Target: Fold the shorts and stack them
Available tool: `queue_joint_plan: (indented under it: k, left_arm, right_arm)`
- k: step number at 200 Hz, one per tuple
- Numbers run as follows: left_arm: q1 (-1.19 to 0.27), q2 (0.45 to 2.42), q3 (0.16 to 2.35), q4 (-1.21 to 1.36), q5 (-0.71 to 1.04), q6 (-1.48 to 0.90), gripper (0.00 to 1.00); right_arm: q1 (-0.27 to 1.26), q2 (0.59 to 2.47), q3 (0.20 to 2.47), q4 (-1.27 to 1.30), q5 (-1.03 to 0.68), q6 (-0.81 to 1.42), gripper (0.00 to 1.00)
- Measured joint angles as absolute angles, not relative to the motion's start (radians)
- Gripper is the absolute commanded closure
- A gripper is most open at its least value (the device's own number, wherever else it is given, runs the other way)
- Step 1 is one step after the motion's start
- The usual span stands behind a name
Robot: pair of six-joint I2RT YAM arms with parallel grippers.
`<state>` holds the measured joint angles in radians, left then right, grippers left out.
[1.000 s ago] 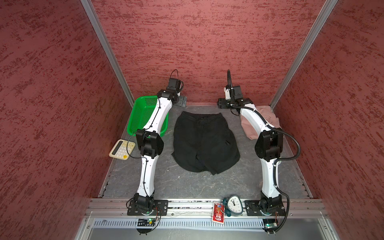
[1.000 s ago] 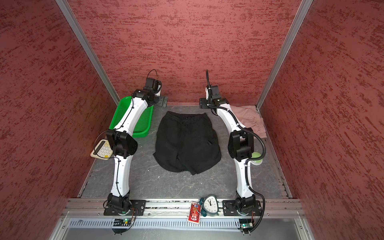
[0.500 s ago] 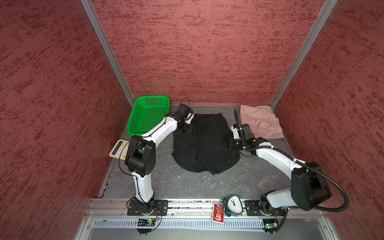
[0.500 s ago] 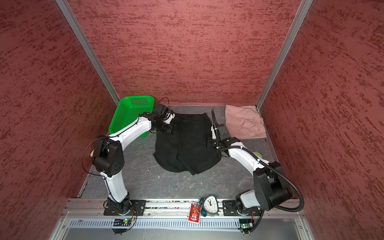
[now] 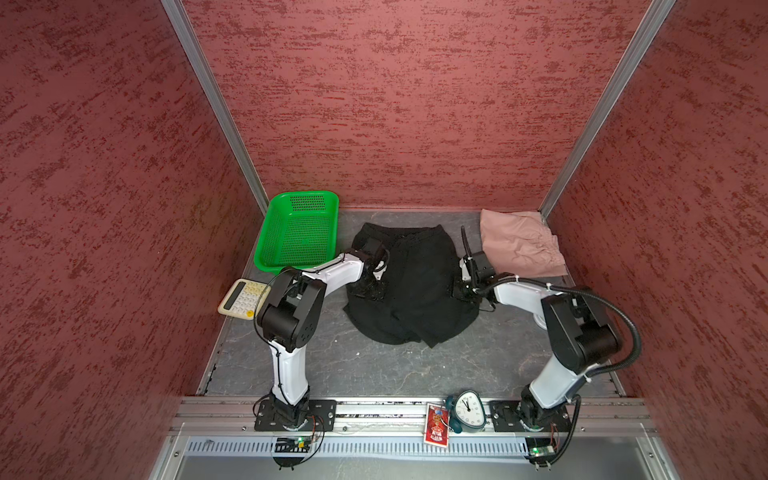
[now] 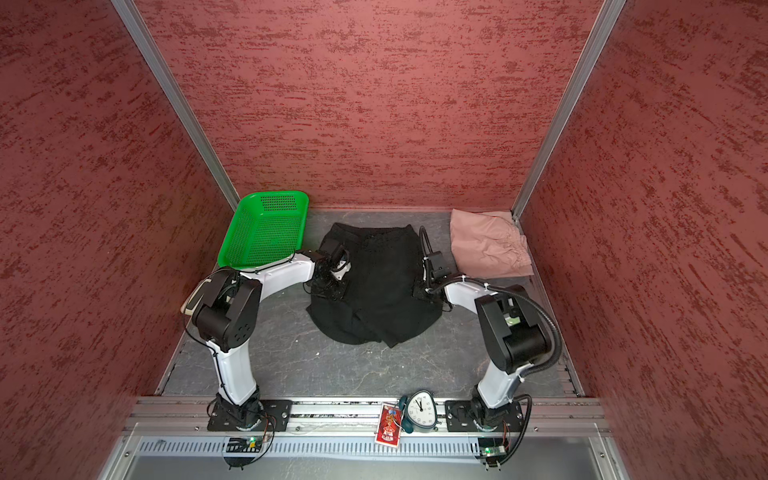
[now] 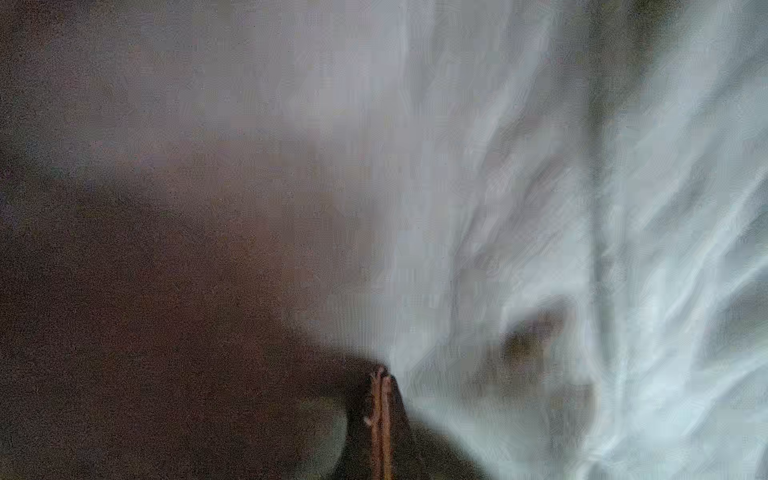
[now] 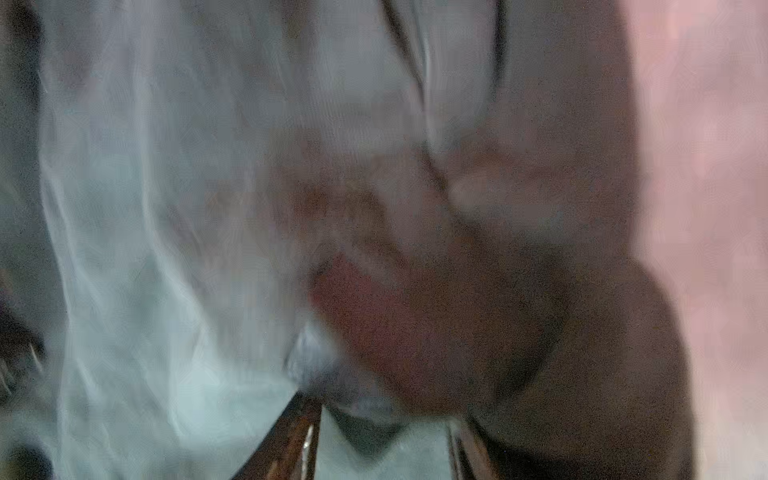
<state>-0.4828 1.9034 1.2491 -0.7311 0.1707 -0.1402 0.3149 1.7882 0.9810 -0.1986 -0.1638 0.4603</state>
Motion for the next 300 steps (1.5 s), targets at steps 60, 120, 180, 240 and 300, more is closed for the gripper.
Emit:
queue_joint_plan:
  k: [60, 120, 180, 240, 300]
  left_arm:
    - [-0.642, 1.842, 1.165, -0.659, 0.277, -0.256, 1.0]
    - [-0.762, 1.752, 1.275, -0.646, 0.314, -0.342, 0.36]
    - [-0.565, 1.734, 1.453, -0.622, 0.261, -0.268, 0.41]
    - [-0.596, 1.832, 1.258, -0.702, 0.224, -0.227, 0.78]
    - [-0.653, 1.875, 1.219, -0.661, 0.296, -0.238, 0.97]
  right_arm:
    - [0.296, 2.16, 1.457, -0.156, -0.2, 0.407, 0.45]
    - [0.294, 2.268, 1.773, -0.238, -0.216, 0.313, 0.33]
    - [0.276, 1.649, 1.301, -0.302, -0.167, 0.286, 0.3]
    - [0.296, 1.254, 0.768, -0.479, -0.245, 0.41, 0.3]
    - [0.409, 1.159, 0.424, -0.264, -0.332, 0.672, 0.37]
